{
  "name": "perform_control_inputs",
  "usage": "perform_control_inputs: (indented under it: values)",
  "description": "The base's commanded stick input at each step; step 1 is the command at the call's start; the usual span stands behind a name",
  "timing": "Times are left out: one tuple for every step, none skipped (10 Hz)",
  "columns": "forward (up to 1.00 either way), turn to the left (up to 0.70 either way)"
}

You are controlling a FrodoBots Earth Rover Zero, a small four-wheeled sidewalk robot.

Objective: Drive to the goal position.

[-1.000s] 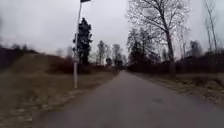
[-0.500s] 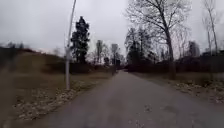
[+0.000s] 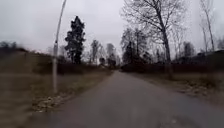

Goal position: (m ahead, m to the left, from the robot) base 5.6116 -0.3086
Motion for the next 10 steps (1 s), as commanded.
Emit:
perform_control_inputs:
  values:
    - [1.00,0.00]
    - [1.00,0.00]
    - [1.00,0.00]
    - [1.00,0.00]
    - [1.00,0.00]
    - [1.00,0.00]
    - [1.00,0.00]
    - [1.00,0.00]
    - [1.00,0.00]
    - [1.00,0.00]
